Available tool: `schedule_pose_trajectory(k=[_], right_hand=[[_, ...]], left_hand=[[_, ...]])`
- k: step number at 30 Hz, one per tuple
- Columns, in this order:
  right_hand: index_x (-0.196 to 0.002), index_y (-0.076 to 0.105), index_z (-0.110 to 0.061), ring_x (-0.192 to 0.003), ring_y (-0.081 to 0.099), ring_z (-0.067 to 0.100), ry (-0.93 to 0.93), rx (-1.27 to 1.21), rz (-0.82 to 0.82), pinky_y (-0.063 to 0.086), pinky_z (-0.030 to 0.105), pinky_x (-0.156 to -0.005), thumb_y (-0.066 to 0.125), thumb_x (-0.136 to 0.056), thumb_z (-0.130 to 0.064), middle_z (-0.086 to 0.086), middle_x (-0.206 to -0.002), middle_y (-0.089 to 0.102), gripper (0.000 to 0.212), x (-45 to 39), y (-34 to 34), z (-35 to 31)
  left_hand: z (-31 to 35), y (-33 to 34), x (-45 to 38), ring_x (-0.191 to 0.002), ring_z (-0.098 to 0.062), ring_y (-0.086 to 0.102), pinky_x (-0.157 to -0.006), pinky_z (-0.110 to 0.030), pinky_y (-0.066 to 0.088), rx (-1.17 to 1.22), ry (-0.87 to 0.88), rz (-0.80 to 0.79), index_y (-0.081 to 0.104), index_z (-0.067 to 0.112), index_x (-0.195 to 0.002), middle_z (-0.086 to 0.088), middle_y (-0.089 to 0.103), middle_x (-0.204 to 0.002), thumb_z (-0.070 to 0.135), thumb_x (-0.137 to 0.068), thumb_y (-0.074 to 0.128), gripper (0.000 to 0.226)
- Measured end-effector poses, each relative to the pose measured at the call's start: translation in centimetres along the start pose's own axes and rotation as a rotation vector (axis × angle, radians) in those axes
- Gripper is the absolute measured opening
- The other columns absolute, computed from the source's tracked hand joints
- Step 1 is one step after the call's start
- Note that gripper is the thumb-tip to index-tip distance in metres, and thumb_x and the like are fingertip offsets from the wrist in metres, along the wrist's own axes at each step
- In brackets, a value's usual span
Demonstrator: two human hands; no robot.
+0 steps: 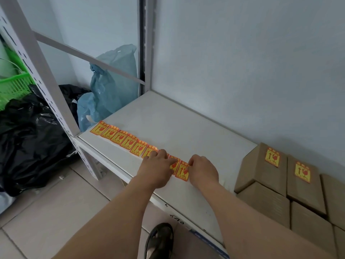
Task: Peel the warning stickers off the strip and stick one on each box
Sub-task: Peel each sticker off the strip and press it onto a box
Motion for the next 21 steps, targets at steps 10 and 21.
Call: schedule_pose_trajectory(k=[10,21], right_hand=[[-0.111,0.05,-0.01,-0.1,0.059,0.027,-0.003,-0.013,-0.087,0.046,0.034,-0.076,0.056,-0.089,-0.017,0.01,-0.113,0.057,0.024,0.4,0.1,-0.3],[-0.11,0.045,-0.006,-0.093,0.055,0.026,-0.056,-0.106,-0.134,0.041,0.032,-0.071,0.049,-0.093,-0.011,0.014,-0.111,0.058,0.019,1.6,-1.2,-0.4]], left_hand=[[-0.1,0.4,-0.2,-0.124,-0.027,0.037,-0.104,-0.045,0.034,0.007,-0.027,-0.019,0.038,0.042,-0.14,-0.001,0.041,-0.132,0.047,-0.094,0.051,0.049],[0.0,0.2,0.0,-0.127,-0.026,0.035,-0.108,-0.046,0.03,0.03,-0.051,-0.045,0.039,0.041,-0.141,0.0,0.041,-0.135,0.049,-0.092,0.053,0.052]])
Point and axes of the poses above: each hand's wrist, its own x-axis away from the middle knuckle, its own y-axis out of the palm, z = x × y, the point moved 8 cm from there along -x, towards the middle knuckle
